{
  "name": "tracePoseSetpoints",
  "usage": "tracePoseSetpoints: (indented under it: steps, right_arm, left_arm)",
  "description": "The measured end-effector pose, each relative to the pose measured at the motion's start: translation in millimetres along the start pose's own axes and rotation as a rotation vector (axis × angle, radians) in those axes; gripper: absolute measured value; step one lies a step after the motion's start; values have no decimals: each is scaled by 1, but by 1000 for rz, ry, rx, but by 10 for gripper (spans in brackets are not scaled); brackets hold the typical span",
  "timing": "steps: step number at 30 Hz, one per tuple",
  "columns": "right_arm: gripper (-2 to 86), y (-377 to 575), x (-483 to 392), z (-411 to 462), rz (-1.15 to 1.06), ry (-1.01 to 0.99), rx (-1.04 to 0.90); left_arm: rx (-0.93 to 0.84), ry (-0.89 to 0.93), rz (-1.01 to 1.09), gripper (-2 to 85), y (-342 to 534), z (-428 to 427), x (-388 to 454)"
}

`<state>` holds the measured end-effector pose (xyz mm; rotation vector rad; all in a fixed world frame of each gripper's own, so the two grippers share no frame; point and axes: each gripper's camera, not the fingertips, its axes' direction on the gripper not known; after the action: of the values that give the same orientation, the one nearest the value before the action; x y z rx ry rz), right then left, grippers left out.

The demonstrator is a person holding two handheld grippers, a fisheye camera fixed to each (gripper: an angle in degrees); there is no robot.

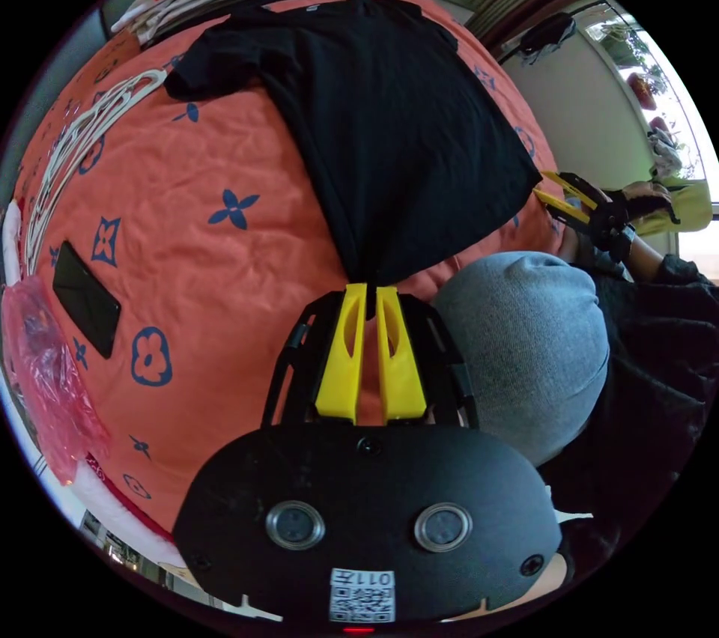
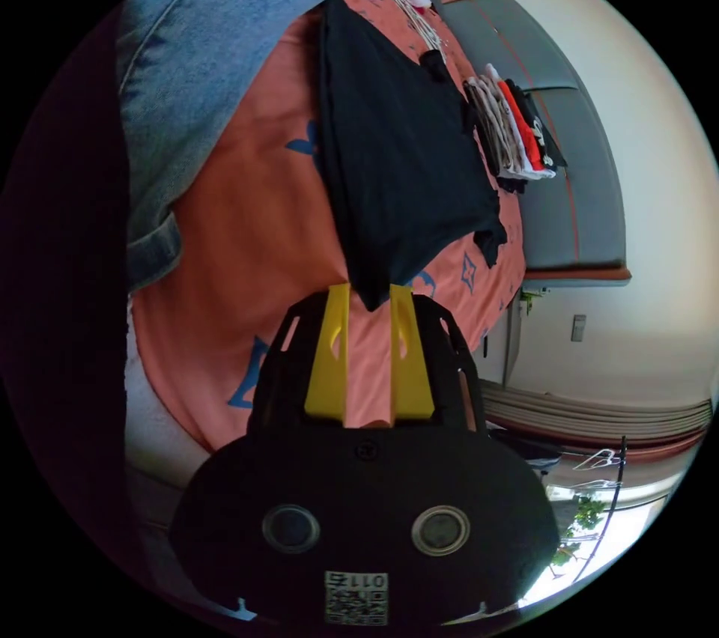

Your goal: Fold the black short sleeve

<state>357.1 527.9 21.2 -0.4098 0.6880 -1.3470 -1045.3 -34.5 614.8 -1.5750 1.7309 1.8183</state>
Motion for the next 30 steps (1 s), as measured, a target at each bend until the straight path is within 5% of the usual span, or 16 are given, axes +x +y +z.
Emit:
tracePoseSetpoints:
  steps: [16,24,30]
  right_arm:
    - [23,32,142,-8,-71,-105,3]
    - [17,89,404,-189,198,108,198]
    - [16,135,524,-294,268,174,270]
  left_arm:
    - [-20,-192,99,2,105,-93,-38]
    - [516,-549,170,1,178,-340,2]
    - [710,-626,211,0,236,-485,33]
